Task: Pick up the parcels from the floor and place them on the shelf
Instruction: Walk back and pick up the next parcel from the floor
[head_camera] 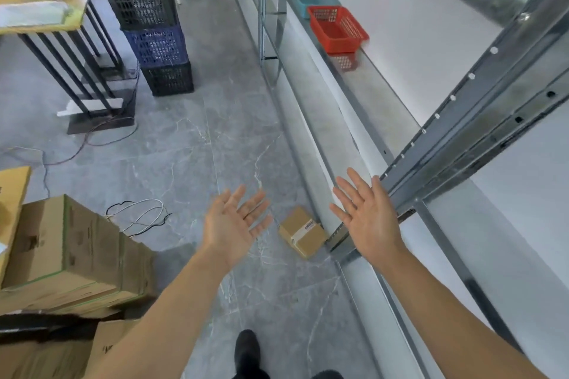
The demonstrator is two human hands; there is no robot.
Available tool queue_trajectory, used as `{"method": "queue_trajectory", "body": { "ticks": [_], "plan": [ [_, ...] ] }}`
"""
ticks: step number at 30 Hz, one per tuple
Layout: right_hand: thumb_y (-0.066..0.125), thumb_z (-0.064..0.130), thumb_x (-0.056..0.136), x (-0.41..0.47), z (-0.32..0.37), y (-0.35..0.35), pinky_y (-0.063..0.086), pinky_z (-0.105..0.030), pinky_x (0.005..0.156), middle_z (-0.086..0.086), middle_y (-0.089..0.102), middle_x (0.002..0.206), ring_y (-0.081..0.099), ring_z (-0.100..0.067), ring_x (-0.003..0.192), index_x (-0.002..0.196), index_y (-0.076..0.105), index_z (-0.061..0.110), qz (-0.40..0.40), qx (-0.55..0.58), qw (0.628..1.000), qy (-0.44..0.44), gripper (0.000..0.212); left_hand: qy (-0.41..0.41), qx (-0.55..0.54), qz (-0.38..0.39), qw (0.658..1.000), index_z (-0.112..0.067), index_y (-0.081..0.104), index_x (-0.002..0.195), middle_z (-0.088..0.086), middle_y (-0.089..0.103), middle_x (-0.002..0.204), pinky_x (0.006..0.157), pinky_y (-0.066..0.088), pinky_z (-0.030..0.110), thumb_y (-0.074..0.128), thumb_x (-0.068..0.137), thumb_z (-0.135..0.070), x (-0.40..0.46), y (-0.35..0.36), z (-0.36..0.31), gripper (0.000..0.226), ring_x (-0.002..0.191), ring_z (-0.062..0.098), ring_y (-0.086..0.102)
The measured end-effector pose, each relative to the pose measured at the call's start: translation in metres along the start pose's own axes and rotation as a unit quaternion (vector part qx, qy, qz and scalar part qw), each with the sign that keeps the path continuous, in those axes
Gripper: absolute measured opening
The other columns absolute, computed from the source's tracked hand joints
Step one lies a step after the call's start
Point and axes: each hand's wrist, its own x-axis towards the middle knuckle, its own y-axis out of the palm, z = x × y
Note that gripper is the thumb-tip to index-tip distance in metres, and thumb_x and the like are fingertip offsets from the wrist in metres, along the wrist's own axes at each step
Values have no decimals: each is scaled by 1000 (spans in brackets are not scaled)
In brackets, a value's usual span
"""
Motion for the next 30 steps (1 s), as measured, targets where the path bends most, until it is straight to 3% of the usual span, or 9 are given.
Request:
{"method": "queue_trajectory", "body": {
  "ticks": [4, 12, 17, 27, 30],
  "plan": [
    [22, 53, 108, 46, -10, -13, 28, -47, 126, -3, 44, 164, 36, -20, 154, 160, 35, 17, -1, -1, 1000, 17, 65, -15, 7, -14, 1000, -20, 39, 161, 19, 65, 143, 117, 43, 57, 39, 108, -43, 44, 1, 1, 58, 129, 37, 64],
    [23, 52, 109, 157, -35, -50, 28, -44, 126, -4, 38, 167, 34, -20, 155, 161, 33, 14, -13, -42, 997, 60, 65, -21, 17, -78, 997, -17, 51, 153, 15, 68, 138, 110, 47, 54, 41, 107, -46, 140, 3, 14, 55, 125, 33, 65],
    [28, 48, 109, 230, -61, -80, 39, -35, 113, -8, 44, 163, 41, -23, 150, 158, 40, 15, -30, -83, 992, 94, 60, -46, 30, -108, 993, -17, 51, 154, 14, 62, 148, 120, 39, 57, 38, 108, -47, 209, 3, 38, 57, 138, 33, 56],
    [34, 47, 109, 400, -244, -194, 34, -42, 120, -12, 41, 163, 45, -19, 142, 157, 42, 21, -114, -196, 957, 179, 55, -128, 62, -173, 975, -24, 45, 159, 8, 48, 163, 125, 32, 56, 34, 109, -51, 388, -84, 171, 58, 151, 30, 43],
    [34, 45, 109, 441, -300, -230, 34, -42, 120, -9, 48, 156, 46, -22, 143, 154, 45, 18, -132, -228, 942, 209, 53, -151, 77, -191, 967, -25, 42, 161, 7, 44, 167, 125, 31, 56, 34, 109, -50, 431, -118, 216, 58, 154, 28, 40]
  ]
}}
